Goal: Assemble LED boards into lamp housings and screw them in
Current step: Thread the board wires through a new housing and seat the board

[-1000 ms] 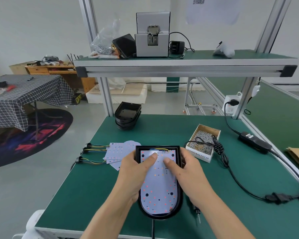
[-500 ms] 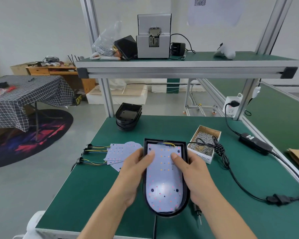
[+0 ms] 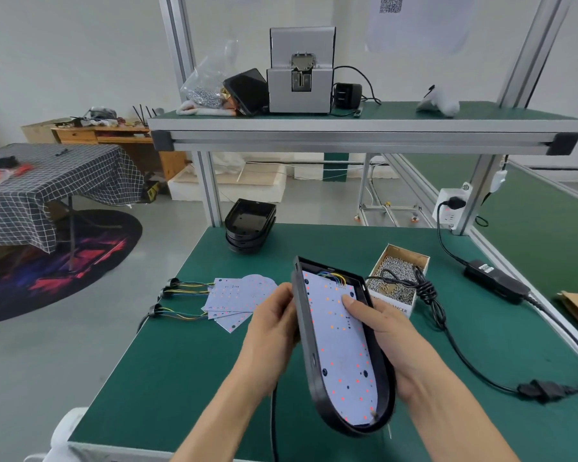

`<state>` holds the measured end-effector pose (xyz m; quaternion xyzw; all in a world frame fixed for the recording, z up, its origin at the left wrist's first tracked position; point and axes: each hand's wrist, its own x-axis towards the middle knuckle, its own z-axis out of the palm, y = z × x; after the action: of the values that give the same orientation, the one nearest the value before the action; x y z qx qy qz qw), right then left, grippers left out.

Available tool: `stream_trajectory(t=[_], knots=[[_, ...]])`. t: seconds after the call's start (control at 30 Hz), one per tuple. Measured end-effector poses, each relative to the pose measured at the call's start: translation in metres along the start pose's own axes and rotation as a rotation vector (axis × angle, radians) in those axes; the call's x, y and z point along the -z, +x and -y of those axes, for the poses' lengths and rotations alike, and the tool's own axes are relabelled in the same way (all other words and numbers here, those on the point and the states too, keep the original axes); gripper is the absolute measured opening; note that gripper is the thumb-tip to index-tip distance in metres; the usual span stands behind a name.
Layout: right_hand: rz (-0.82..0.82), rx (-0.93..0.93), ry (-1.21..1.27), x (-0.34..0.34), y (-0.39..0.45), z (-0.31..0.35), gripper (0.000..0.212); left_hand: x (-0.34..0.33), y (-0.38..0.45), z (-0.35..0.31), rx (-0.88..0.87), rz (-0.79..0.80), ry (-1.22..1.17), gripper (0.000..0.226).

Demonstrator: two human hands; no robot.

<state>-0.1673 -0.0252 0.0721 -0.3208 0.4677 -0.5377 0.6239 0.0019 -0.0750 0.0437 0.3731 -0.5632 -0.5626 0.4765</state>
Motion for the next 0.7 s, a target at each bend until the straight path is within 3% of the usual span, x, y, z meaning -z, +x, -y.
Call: stream_trajectory(t=[0.13,0.47,0.6,0.7], knots=[[0.019,0.006,0.001,-0.004,-0.005,0.004,0.023,0.0,0.003,0.007,-0.109,-0.055,0.016,0.017],[0.067,0.042,0.001,-0.004,-0.018,0.011,0.023,-0.006,0.004,0.007,-0.141,-0.002,-0.109,0.017],[0.109,0.06,-0.009,-0.003,-0.019,0.013,0.025,-0.005,0.001,0.008,-0.17,0.043,-0.122,0.034],[0.135,0.065,-0.018,-0.004,-0.019,0.012,0.025,-0.004,-0.003,0.01,-0.183,0.06,-0.124,0.028]])
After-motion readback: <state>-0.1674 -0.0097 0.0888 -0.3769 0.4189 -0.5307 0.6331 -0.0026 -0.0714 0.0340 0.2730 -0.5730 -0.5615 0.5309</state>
